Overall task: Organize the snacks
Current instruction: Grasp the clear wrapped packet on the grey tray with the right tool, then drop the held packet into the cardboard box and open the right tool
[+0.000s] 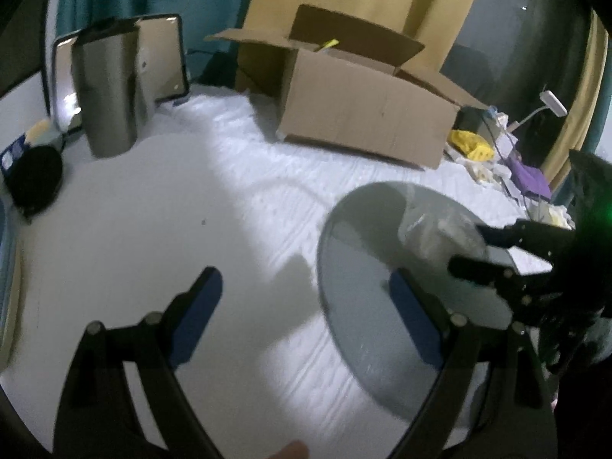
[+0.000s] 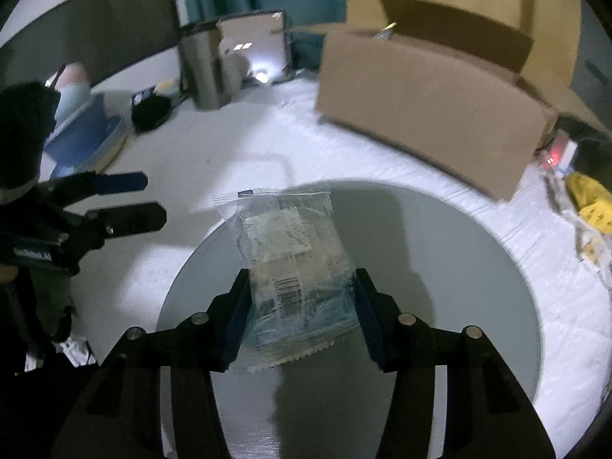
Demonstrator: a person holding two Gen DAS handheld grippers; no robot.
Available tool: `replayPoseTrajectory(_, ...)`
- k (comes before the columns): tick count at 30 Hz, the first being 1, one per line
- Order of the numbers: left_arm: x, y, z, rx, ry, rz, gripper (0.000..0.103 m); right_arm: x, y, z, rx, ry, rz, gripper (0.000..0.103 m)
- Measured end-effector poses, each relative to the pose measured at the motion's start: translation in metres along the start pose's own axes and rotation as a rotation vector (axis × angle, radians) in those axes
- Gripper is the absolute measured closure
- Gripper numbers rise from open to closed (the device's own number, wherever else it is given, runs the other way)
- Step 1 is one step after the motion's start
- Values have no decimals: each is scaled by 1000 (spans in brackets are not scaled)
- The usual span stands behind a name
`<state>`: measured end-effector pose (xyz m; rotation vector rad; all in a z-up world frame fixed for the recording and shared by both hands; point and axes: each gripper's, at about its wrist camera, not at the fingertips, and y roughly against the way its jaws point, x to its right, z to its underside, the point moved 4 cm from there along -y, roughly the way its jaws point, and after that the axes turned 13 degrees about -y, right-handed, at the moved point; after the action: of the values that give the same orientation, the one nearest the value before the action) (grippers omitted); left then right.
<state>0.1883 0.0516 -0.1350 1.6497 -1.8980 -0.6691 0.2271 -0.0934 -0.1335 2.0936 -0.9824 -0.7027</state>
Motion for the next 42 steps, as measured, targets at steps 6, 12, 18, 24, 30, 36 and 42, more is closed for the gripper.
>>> replayPoseTrajectory(6,8,-12,-31,28,-18,13,13,26,18,-43,79,-23,22,48)
replayPoseTrajectory(12,12,-20,-70,73,-50,6,13,48,23,-81,137,-36,28,48)
replayPoseTrajectory(18,16,-32,-117,109,-111,-5,13,61,24,-120,184,-35,31,48)
replayPoseTrajectory(24,20,-50,-159,148,-150,31,13,76,17,-161,226,-48,35,48)
replayPoseTrajectory(30,9,-69,-197,175,-127,20,13,103,2,-204,275,-108,79,48)
replayPoseTrajectory(36,-3,-79,-224,197,-114,-6,13,121,-14,-235,289,-150,107,48)
replayPoseTrajectory(42,-11,-86,-237,216,-96,-29,11,140,-32,-254,288,-199,193,39)
